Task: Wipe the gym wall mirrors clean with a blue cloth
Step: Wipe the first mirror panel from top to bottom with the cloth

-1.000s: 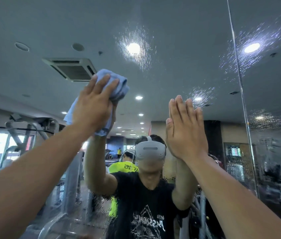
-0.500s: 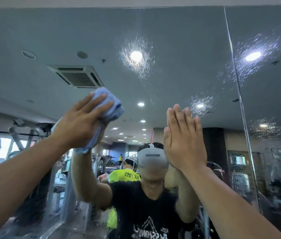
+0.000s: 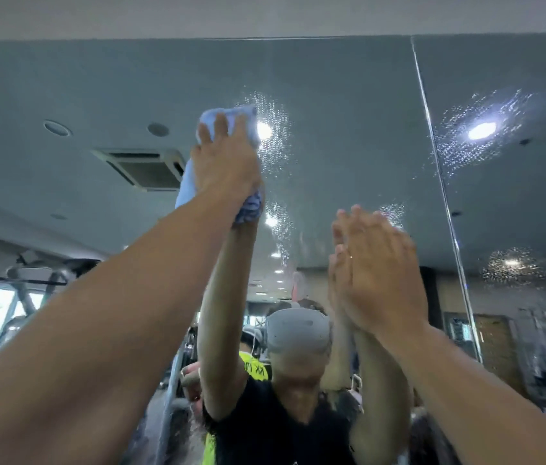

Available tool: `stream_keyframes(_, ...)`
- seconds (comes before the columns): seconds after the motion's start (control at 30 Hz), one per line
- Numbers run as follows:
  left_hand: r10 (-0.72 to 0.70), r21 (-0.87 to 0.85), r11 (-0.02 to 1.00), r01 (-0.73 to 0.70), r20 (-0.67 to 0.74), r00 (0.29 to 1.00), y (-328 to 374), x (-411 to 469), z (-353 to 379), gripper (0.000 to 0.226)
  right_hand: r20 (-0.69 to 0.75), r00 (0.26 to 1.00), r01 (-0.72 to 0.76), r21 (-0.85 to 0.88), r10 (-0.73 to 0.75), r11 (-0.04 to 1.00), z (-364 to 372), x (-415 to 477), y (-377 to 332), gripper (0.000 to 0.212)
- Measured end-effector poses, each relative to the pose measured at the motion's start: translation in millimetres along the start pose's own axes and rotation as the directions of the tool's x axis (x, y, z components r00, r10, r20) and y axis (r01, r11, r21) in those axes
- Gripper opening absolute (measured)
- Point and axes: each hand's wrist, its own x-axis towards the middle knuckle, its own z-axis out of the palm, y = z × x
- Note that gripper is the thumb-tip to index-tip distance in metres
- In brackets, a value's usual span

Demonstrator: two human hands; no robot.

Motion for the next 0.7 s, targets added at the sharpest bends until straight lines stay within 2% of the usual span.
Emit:
stream_keyframes(0.17, 0.205, -0.012, 0.979, -0.205, -0.013, 0.979, 52, 5, 15, 0.061, -0.006, 0.993, -0.118, -0.023, 0.118, 0.993, -8, -1, 41, 0.058)
stream_keyframes(0.27, 0.264, -0.006, 0.964, -0.264, -0.027, 0.964, 49, 7, 17, 0.059, 0.039, 0.992, -0.116, -0.05, 0.118, 0.992, -8, -9, 57, 0.058)
stream_keyframes(0.33, 0.375, -0.006, 0.927, -0.375, -0.02, 0.927, 40, -1, 19, 0.059, 0.079, 0.988, -0.129, -0.029, 0.131, 0.991, -7, -16, 60, 0.061)
stream_keyframes(0.4, 0.546, -0.005, 0.838, -0.546, -0.013, 0.838, 31, -20, 19, 0.058, 0.091, 0.985, -0.145, -0.005, 0.145, 0.989, -7, -19, 60, 0.064)
stream_keyframes(0.5, 0.788, -0.009, 0.616, -0.788, 0.0, 0.616, 15, -72, 25, 0.058, 0.102, 0.984, -0.151, 0.012, 0.149, 0.988, -9, -18, 58, 0.066)
stream_keyframes(0.57, 0.873, 0.007, 0.487, -0.873, -0.019, 0.487, -2, -121, 30, 0.057, 0.11, 0.982, -0.154, 0.015, 0.151, 0.988, -10, -18, 58, 0.067)
stream_keyframes(0.7, 0.953, -0.055, 0.301, -0.952, 0.034, 0.3, -33, -165, 23, 0.054, 0.107, 0.984, -0.146, 0.007, 0.144, 0.989, -10, -18, 59, 0.063)
